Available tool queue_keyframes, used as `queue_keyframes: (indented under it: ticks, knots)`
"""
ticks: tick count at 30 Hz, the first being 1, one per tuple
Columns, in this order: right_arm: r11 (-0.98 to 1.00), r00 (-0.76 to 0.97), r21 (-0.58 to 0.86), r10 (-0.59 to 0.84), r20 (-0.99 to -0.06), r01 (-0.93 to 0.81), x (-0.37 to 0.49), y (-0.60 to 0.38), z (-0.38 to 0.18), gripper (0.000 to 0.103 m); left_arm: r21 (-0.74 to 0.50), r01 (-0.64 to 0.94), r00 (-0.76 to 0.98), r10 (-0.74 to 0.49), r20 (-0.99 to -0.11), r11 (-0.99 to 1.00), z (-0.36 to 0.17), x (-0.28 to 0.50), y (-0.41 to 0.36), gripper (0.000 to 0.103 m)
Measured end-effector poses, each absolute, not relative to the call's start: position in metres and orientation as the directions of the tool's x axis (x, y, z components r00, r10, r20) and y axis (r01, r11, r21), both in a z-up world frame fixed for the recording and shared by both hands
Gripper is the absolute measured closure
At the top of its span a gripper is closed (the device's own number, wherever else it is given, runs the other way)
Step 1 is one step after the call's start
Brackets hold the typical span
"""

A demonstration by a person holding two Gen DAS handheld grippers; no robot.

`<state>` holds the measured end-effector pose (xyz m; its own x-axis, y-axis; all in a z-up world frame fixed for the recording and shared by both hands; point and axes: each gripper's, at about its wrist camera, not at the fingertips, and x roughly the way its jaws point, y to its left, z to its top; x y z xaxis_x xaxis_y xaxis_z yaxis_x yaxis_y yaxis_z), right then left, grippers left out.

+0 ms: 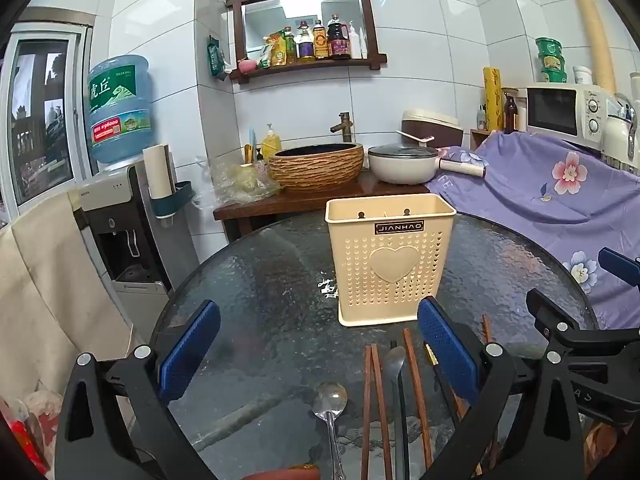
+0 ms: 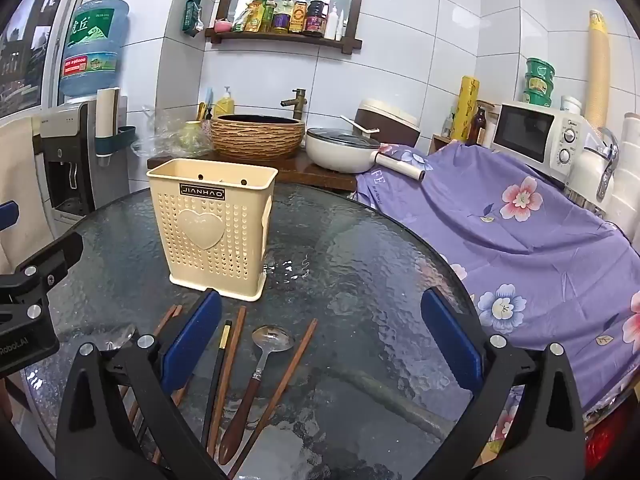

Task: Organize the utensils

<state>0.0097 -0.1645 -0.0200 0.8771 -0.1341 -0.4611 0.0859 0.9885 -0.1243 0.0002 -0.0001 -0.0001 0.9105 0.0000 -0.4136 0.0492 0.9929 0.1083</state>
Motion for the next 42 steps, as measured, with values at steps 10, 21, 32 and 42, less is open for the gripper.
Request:
queue_keyframes:
  ticks: [10, 21, 32, 42]
  knots:
    - [0.988, 0.877, -0.131, -0.135, -0.461, 0.083, 0.011, -0.165, -0.020, 0.005, 0.109, 0.042, 0.914, 0.006, -0.406, 0.993, 0.000, -0.001, 0.000, 0.006]
    - [0.989, 0.879, -0.127, -0.129, -0.459, 0.079, 0.009, -0.162, -0.022, 0.005, 0.109, 0.038, 0.915, 0.010, -0.404, 0.993, 0.003, -0.003, 0.002, 0.006]
    - [0.998, 0.923, -0.061, -0.042, -0.384, 0.020, -0.021, -0.165, -0.023, 0.005, 0.063, -0.007, 0.942, 0.028, -0.335, 0.998, -0.006, -0.038, 0.004, 0.006]
    - [0.999, 0.944, -0.024, 0.015, -0.331, -0.024, -0.074, -0.169, -0.040, 0.005, -0.020, -0.052, 0.945, 0.042, -0.325, 0.998, -0.023, -0.082, 0.023, 0.006]
